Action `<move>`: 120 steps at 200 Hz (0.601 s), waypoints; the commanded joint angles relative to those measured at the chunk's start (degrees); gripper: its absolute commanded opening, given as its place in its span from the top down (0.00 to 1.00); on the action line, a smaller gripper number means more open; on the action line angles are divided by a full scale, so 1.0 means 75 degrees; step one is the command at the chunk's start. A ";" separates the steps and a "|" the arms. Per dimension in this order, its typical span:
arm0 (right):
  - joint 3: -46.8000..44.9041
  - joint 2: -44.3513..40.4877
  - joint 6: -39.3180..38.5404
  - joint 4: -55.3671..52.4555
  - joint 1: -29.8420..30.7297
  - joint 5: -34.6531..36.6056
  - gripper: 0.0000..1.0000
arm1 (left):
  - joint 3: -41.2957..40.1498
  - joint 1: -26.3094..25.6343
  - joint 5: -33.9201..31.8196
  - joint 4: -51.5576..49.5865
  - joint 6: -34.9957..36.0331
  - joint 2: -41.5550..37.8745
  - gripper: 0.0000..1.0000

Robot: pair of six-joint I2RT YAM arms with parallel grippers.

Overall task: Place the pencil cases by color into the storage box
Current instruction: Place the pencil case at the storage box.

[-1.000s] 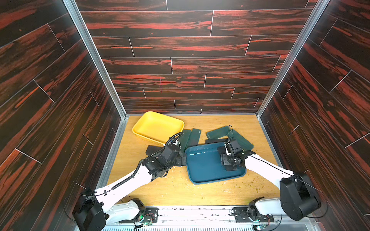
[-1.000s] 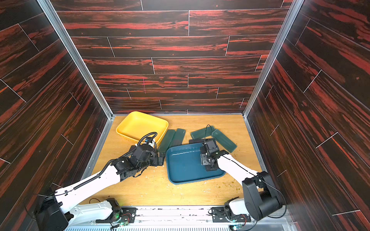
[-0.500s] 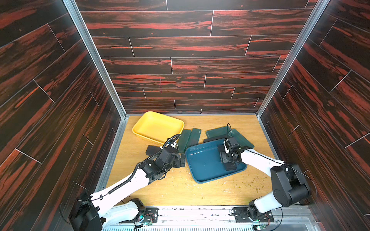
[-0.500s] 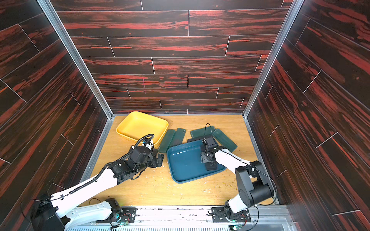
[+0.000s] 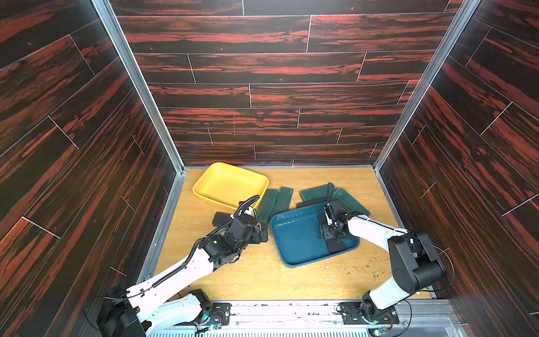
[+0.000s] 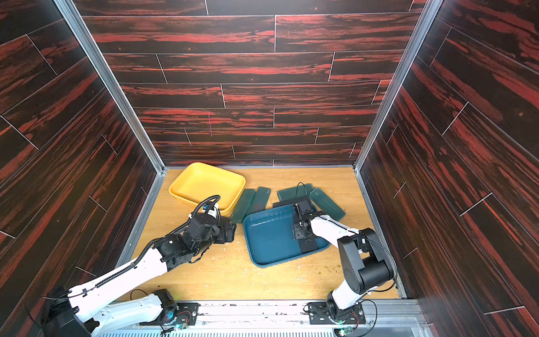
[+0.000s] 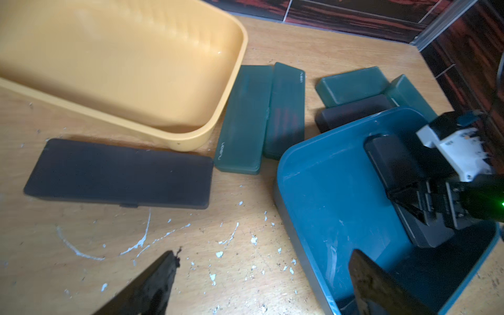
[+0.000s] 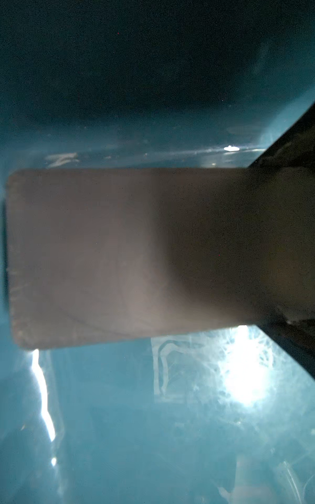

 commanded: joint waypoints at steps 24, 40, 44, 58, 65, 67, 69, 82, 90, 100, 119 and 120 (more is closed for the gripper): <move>0.0539 -0.1271 0.0190 -0.0595 0.0207 0.0181 0.20 | 0.0613 0.0012 -0.0654 -0.1099 -0.0713 0.0267 0.00; 0.0782 -0.1642 0.0037 -0.0612 0.0684 0.0526 0.19 | 0.0798 0.0075 -0.0773 -0.1446 -0.1015 0.0367 0.00; 0.0855 -0.1718 -0.0024 -0.0601 0.0837 0.0628 0.19 | 0.0820 0.0092 -0.0791 -0.1521 -0.1117 0.0370 0.00; 0.1094 -0.1922 -0.0280 -0.0443 0.1432 0.0902 0.19 | 0.0828 0.0223 -0.0782 -0.1726 -0.1484 0.0313 0.00; 0.1223 -0.2003 -0.0398 -0.0328 0.1695 0.0893 0.19 | 0.0807 0.0313 -0.0741 -0.1746 -0.1675 0.0253 0.00; 0.1258 -0.2026 -0.0436 -0.0288 0.1755 0.0870 0.19 | 0.0796 0.0339 -0.0727 -0.1747 -0.1725 0.0229 0.00; 0.1287 -0.2043 -0.0486 -0.0237 0.1823 0.0843 0.18 | 0.0784 0.0363 -0.0706 -0.1747 -0.1770 0.0206 0.00; 0.1427 -0.2145 -0.0792 0.0174 0.2265 0.0636 0.19 | 0.0693 0.0522 -0.0599 -0.2082 -0.2040 0.0021 0.00; 0.1482 -0.2176 -0.0953 0.0466 0.2488 0.0399 0.19 | 0.0643 0.0589 -0.0559 -0.2163 -0.2101 -0.0099 0.00; 0.1463 -0.2200 -0.1160 0.0951 0.2704 0.0012 0.18 | 0.0676 0.0660 -0.0651 -0.2411 -0.2203 -0.0211 0.00; 0.1391 -0.2058 -0.1492 0.1800 0.2968 -0.0884 0.18 | 0.0754 0.0838 -0.0841 -0.2935 -0.2390 -0.0413 0.00; 0.1391 -0.2042 -0.1499 0.1845 0.2981 -0.0923 0.18 | 0.0761 0.0853 -0.0846 -0.2956 -0.2396 -0.0426 0.00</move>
